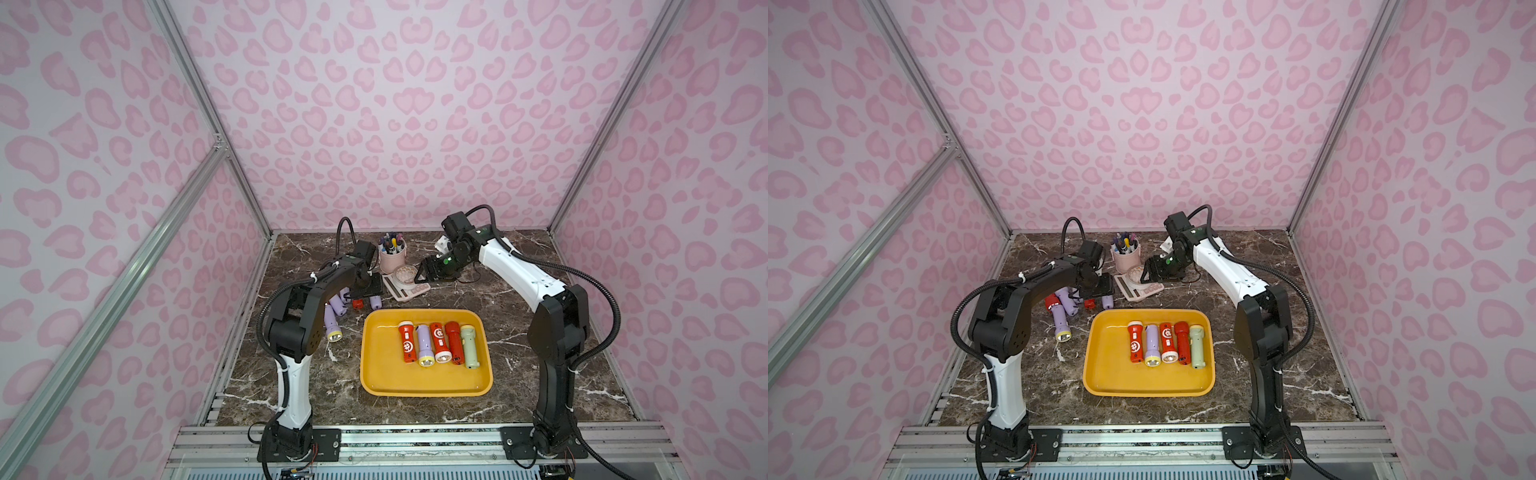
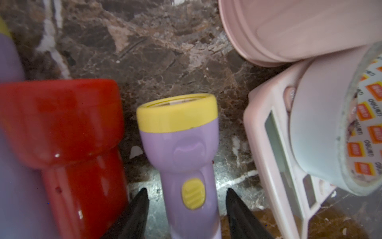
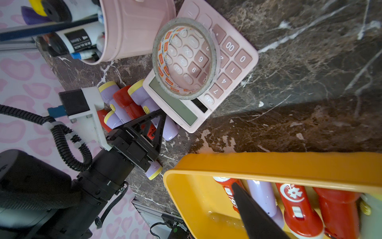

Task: Put the flashlights into the storage boxes
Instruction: Pick up the flashlight from the center of the board.

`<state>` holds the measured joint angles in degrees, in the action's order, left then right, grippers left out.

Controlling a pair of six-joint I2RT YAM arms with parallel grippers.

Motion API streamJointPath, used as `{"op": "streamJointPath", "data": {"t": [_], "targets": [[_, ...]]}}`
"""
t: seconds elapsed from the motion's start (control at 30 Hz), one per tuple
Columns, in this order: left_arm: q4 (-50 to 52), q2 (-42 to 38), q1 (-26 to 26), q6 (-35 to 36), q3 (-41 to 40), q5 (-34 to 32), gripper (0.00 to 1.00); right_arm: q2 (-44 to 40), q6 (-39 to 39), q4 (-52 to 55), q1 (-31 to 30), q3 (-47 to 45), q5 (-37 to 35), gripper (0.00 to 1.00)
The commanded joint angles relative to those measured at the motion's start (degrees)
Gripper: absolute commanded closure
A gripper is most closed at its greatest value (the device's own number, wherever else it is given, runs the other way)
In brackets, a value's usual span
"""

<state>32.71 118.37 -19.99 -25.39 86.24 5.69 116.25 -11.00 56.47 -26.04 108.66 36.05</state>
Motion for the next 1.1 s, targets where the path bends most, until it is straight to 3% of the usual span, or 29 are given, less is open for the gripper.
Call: {"op": "streamJointPath", "data": {"t": [0.0, 0.33, 0.6, 1.07], "targets": [[0.0, 0.7, 0.1, 0.3, 0.9, 0.6, 0.42, 0.8, 0.1, 0.9, -0.1, 0.6, -0.1, 0.36], [0.3, 1.9, 0.2, 0.8, 1.7, 0.8, 0.47, 2.2, 0.2, 2.1, -0.1, 2.7, -0.7, 0.36], [2.1, 1.8, 0.6, 1.2, 3.7, 0.7, 0.62, 2.4, 0.0, 2.2, -0.1, 3.3, -1.1, 0.36], [6.8, -3.8, 0.6, 0.8, 6.3, -1.0, 0.67, 1.0, 0.2, 0.8, -0.1, 0.5, -0.7, 0.36]]}}
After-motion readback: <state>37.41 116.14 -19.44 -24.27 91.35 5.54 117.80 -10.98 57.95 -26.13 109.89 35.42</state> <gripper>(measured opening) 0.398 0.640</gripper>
